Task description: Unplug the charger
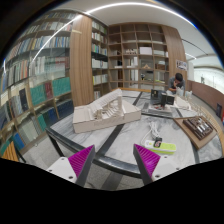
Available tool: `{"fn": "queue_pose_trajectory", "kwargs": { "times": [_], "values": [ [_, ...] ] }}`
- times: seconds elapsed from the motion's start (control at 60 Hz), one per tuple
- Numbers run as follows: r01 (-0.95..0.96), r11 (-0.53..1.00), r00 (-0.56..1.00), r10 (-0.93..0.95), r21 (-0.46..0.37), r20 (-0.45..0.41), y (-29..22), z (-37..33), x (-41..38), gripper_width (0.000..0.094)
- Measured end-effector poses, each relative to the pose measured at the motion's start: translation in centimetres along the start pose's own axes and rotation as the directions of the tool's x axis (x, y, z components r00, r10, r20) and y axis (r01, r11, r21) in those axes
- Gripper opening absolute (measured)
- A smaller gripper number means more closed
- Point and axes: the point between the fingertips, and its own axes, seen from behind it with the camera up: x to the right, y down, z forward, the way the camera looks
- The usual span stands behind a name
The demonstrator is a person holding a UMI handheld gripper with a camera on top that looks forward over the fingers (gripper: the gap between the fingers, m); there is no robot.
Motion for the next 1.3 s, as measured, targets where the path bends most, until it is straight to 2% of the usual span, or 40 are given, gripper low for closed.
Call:
{"fn": "queue_pose_trajectory", "kwargs": {
  "times": [0.217,0.433,0.6,0.733,0.833,0.9,0.95,0.967,1.017,1.1,1.183,1.3],
  "values": [
    [-0.022,1.0,0.999,0.021,-0.018,-0.046,-0.2,3.8,3.9,0.0793],
    [-0.059,0.998,0.969,0.053,-0.017,-0.242,0.6,9.0,16.4,0.0796],
    [-0.09,0.995,0.942,0.071,-0.041,-0.329,3.7,13.4,23.7,0.0792],
    [-0.087,0.995,0.942,0.064,-0.055,-0.328,5.4,17.0,26.1,0.0784],
    [-0.067,0.997,0.954,0.053,-0.038,-0.294,5.4,19.5,25.5,0.076],
    [-0.051,0.998,0.958,0.041,-0.031,-0.283,5.4,20.9,25.1,0.0692],
    [-0.045,0.998,0.955,0.032,-0.037,-0.294,5.8,21.6,25.2,0.0566],
    [-0.042,0.998,0.955,0.028,-0.041,-0.296,6.0,21.8,25.2,0.0565],
    [-0.034,0.996,0.957,0.009,-0.081,-0.29,7.2,22.7,24.9,0.0292],
    [0.014,0.998,0.947,-0.035,-0.066,-0.319,7.1,22.8,25.0,0.0263],
    [-0.057,0.998,0.949,0.049,-0.016,-0.312,6.8,22.7,25.0,0.0189],
    [-0.067,0.997,0.95,0.054,-0.034,-0.308,6.8,22.6,25.0,0.0146]
  ]
}}
